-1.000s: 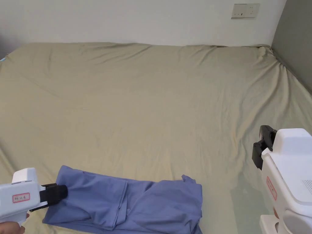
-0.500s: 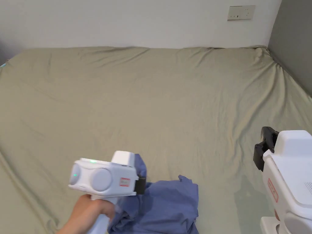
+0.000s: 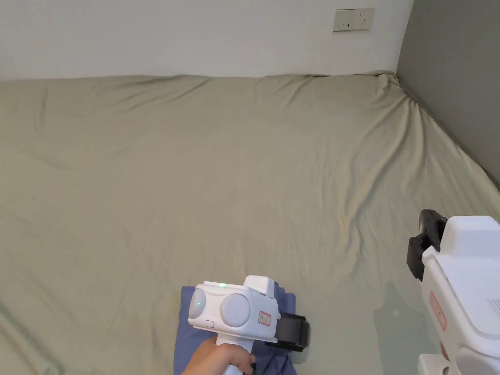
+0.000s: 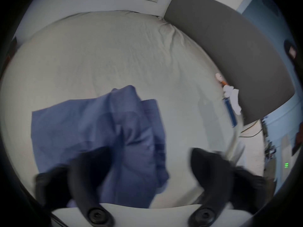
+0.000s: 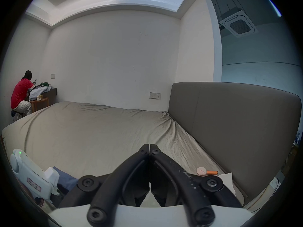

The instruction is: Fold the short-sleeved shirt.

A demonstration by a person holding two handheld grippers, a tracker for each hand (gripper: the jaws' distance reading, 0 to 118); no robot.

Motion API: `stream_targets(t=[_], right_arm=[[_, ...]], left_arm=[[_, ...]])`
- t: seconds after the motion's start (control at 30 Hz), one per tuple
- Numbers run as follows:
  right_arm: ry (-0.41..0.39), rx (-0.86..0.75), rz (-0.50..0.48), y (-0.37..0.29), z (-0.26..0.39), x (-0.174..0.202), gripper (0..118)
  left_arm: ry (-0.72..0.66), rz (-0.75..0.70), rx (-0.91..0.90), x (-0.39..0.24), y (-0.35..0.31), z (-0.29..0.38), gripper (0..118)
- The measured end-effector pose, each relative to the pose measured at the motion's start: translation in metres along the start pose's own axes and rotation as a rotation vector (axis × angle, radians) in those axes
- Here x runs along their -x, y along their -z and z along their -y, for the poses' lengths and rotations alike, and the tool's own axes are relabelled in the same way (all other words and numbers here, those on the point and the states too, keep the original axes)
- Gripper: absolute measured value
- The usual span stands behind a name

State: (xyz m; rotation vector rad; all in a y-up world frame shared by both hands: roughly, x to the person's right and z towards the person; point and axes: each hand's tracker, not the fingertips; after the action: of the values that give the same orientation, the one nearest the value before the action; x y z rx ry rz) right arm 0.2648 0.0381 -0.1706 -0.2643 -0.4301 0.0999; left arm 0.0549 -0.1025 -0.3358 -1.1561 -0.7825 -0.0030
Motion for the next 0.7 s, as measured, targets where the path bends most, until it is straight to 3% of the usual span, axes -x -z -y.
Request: stream_targets(t=[0.03, 0.07, 0.27, 0.3, 0.37, 0.4, 0.43, 0.7], right_arm=[[0.001, 0.0, 0.002, 0.0, 0.0, 0.0, 2], [0.003, 0.001, 0.002, 0.0, 0.0, 0.0, 2], [0.0, -0.01, -0.013, 0.0, -0.005, 0.007, 2], [-0.001, -0.013, -0.018, 0.0, -0.005, 0.008, 2], [-0.001, -0.016, -0.024, 0.001, -0.006, 0.01, 2], [-0.001, -0.016, -0.028, 0.001, -0.007, 0.012, 2], [-0.001, -0.017, -0.03, 0.001, -0.007, 0.013, 2], [-0.003, -0.01, -0.042, -0.001, -0.008, 0.016, 2]], left_arm=[[0.0, 0.018, -0.02, 0.0, -0.006, 0.001, 117], [0.005, 0.036, -0.077, -0.003, -0.019, 0.001, 118], [0.012, -0.018, -0.427, 0.009, -0.083, 0.003, 111], [0.028, -0.05, -0.5, 0.012, -0.093, 0.006, 101], [0.037, -0.11, -0.57, 0.016, -0.104, 0.009, 65], [0.034, -0.147, -0.589, 0.02, -0.106, 0.01, 27], [0.038, -0.177, -0.596, 0.023, -0.106, 0.012, 3], [0.048, -0.244, -0.486, 0.047, -0.065, 0.042, 0]])
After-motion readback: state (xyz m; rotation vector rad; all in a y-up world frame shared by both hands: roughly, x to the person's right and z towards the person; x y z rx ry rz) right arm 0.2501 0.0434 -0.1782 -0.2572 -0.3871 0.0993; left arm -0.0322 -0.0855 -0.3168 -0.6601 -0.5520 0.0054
